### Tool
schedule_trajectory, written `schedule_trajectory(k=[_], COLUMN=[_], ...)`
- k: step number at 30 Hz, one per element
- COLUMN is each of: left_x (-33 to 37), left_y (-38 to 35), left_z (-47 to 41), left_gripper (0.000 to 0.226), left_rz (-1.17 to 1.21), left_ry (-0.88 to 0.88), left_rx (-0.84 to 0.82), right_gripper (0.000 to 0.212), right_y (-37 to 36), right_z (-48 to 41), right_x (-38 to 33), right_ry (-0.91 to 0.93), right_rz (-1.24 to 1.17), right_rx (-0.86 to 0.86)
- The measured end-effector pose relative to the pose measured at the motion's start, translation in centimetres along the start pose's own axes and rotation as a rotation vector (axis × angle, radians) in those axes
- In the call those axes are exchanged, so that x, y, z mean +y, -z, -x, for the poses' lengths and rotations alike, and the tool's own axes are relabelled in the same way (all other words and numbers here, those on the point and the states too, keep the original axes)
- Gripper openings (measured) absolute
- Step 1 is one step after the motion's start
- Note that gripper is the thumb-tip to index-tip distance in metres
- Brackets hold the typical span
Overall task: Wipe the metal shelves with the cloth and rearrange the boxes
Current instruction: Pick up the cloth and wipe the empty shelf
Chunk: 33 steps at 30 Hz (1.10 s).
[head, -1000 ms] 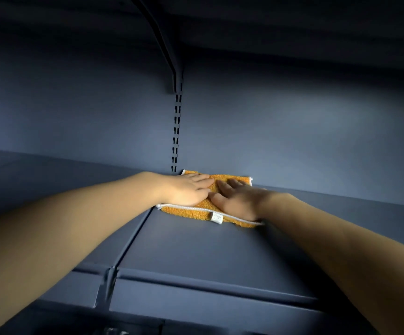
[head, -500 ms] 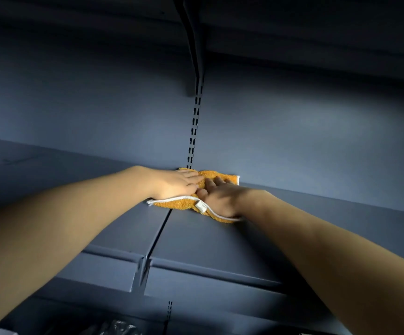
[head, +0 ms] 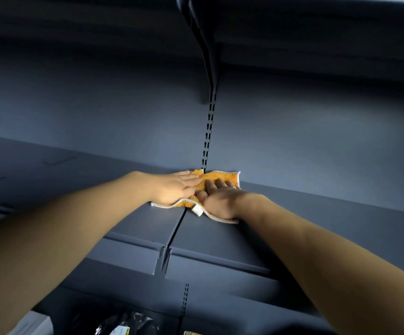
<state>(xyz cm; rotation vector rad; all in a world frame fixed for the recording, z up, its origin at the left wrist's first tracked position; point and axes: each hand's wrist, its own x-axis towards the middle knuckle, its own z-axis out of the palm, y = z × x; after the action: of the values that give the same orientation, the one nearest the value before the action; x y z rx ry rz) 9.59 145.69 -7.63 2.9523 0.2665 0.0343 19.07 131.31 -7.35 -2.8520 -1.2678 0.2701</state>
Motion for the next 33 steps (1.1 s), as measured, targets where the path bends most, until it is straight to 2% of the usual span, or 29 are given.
schedule_trajectory(k=[6, 13, 22, 27, 33], left_x=[1.5, 2.5, 4.8, 6.9, 7.1], left_y=[-0.1, 0.1, 0.8, -0.7, -1.4], left_z=[2.2, 4.4, 7.6, 8.2, 8.6], left_gripper=[0.055, 0.056, 0.054, 0.050, 0.052], left_rz=[0.024, -0.087, -0.194, 0.018, 0.039], left_ry=[0.046, 0.041, 0.013, 0.040, 0.148], left_rx=[-0.004, -0.091, -0.005, 0.045, 0.005], right_gripper=[0.073, 0.074, 0.072, 0.070, 0.069], right_y=[-0.1, -0.5, -0.9, -1.5, -1.8], right_z=[3.3, 6.6, 10.4, 11.4, 11.3], right_x=[-0.6, -0.7, 0.6, 0.9, 1.0], right_ry=[0.031, 0.052, 0.186, 0.246, 0.259], right_rz=[0.015, 0.025, -0.058, -0.045, -0.039], right_rx=[-0.002, -0.002, 0.030, 0.039, 0.055])
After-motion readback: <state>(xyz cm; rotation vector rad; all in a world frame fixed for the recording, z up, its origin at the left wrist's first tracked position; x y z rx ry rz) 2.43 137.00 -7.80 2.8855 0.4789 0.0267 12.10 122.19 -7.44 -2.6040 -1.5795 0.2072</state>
